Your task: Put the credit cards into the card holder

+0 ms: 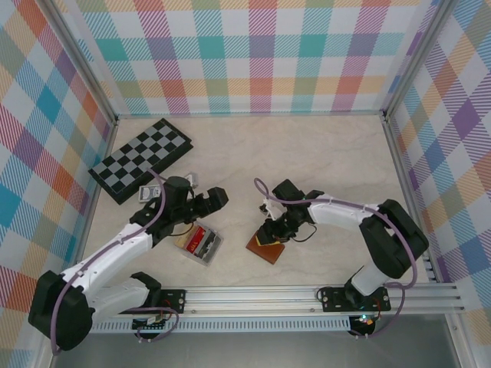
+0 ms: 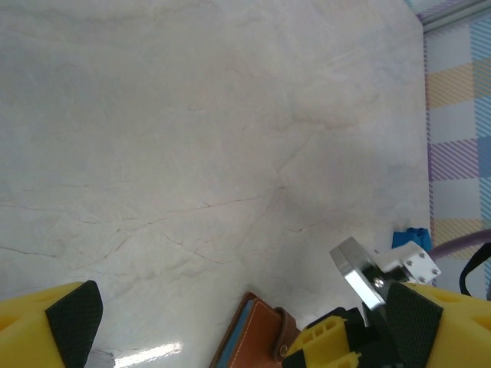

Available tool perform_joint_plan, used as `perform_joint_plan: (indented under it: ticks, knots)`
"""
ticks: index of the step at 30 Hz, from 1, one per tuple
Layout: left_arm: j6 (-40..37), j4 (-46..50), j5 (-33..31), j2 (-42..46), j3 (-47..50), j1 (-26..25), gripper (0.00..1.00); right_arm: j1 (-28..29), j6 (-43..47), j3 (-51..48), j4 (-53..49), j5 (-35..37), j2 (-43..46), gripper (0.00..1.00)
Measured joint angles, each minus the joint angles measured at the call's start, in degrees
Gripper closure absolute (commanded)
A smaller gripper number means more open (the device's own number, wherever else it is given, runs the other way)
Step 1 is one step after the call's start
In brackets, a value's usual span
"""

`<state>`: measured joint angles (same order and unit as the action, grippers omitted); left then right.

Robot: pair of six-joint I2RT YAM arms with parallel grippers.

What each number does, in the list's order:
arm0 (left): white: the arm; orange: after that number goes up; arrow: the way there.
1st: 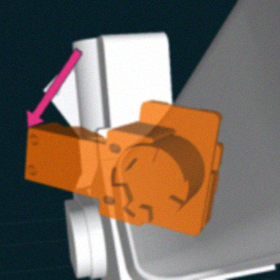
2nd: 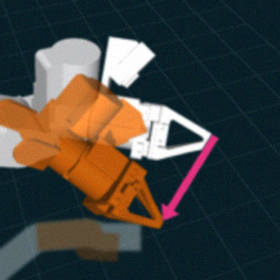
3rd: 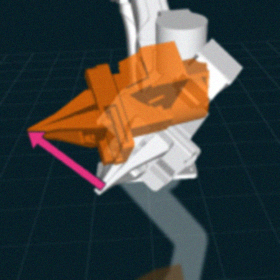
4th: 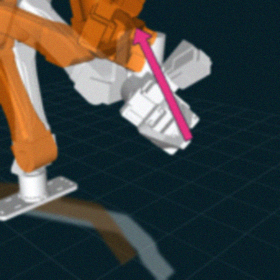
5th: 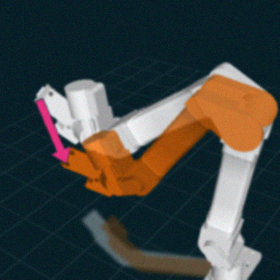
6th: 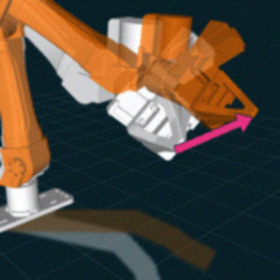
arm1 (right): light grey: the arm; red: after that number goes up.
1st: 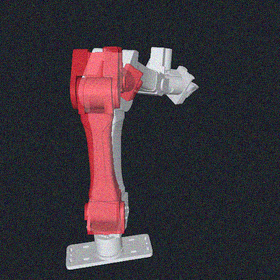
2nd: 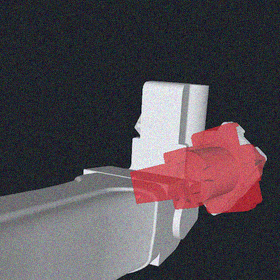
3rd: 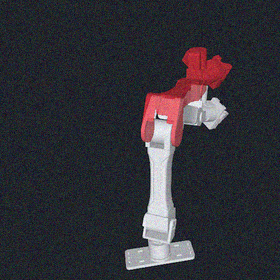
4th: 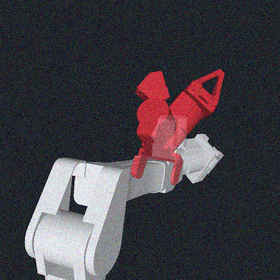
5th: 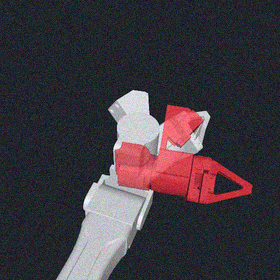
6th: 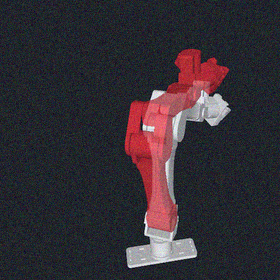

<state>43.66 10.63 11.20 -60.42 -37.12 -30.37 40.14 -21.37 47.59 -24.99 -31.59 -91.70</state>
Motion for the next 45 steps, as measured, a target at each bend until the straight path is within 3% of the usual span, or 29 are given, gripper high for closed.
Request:
perform_joint_plan:
  ticks: [6,15,19,23,28,31,37,45]
  knots:
    - [0.5,-0.3,-0.3,-4.9,-1.2,-2.7,0.06,0.1,-7.5,-0.5,2.3,6.1,-1.1,0.68]
    - [2.0,-1.2,-0.4,-14.6,-5.2,-7.6,0.15,0.0,-34.8,-9.9,16.4,18.0,7.0,0.68]
    - [2.6,-2.0,-0.3,-20.2,-8.6,-10.6,0.21,-0.7,-41.7,-13.6,20.5,20.8,11.3,0.62]
    - [4.5,-2.8,-0.4,-24.7,-11.1,-13.8,0.24,-1.7,-38.4,-10.8,12.9,25.1,15.0,0.59]
    - [9.6,-7.2,0.5,-28.4,-10.6,-16.0,0.32,-5.4,-26.9,-5.0,3.1,26.2,15.4,0.7]
    - [11.9,-9.9,1.5,-31.2,-10.6,-16.7,0.33,-6.7,-21.6,-4.7,-0.3,25.2,14.5,0.71]
    - [15.6,-12.2,2.6,-35.2,-10.6,-18.1,0.38,-6.7,-16.7,-6.2,-1.9,21.8,13.6,0.77]
    - [18.2,-17.2,4.6,-37.2,-10.5,-18.3,0.48,-6.7,-15.8,-8.2,-1.0,19.5,10.4,0.78]
